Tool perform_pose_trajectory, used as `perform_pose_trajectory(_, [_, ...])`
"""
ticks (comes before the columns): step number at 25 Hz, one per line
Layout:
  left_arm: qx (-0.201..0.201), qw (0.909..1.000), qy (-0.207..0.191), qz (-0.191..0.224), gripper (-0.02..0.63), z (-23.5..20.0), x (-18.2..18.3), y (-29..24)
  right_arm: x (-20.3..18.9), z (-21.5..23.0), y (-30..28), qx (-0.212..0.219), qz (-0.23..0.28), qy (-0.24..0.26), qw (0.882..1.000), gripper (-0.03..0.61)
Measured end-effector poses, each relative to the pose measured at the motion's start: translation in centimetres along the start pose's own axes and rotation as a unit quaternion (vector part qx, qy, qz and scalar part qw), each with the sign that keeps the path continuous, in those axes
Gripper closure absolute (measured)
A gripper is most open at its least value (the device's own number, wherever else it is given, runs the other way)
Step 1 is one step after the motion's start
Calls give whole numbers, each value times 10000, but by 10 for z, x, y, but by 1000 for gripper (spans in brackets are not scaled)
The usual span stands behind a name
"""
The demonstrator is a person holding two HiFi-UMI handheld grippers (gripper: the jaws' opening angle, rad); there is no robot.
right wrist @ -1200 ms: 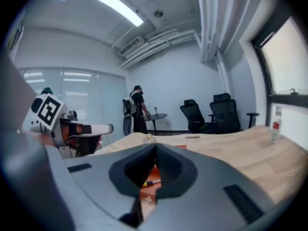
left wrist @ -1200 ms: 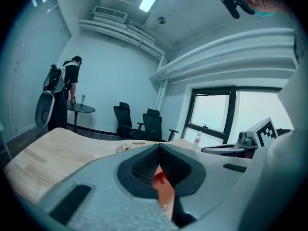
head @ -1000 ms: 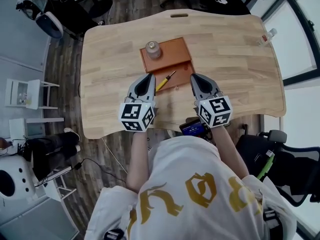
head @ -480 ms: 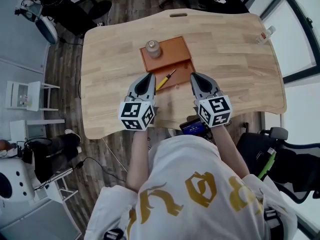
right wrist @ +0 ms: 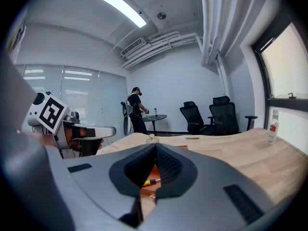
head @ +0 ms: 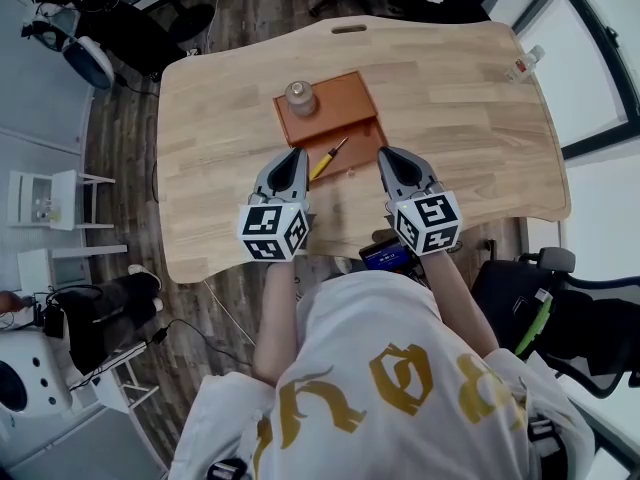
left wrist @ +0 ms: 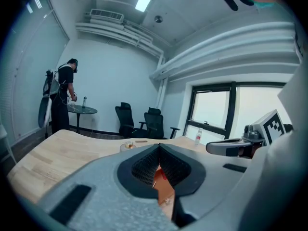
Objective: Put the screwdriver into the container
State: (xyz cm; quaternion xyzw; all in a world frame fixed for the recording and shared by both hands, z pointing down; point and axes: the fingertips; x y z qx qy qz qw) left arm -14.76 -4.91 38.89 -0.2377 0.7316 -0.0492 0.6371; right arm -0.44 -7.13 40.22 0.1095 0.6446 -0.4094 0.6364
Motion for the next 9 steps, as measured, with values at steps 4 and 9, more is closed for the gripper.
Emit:
perform_pose_trajectory(4, [-70,10000,29,-22,604,0,-2,-1,-4,2,0,-32,-29,-51,10000,568])
perform_pose_trajectory(9, [-109,9999,70,-59,604,-3,-3,-3,-9,3,-6,-51,-70,-76,9999,568])
Point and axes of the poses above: the fingertips, and each gripper's own axes: y backward along the fingers, z to its right, x out of its top, and after that the axes turned 7 degrees about -z, right-handed
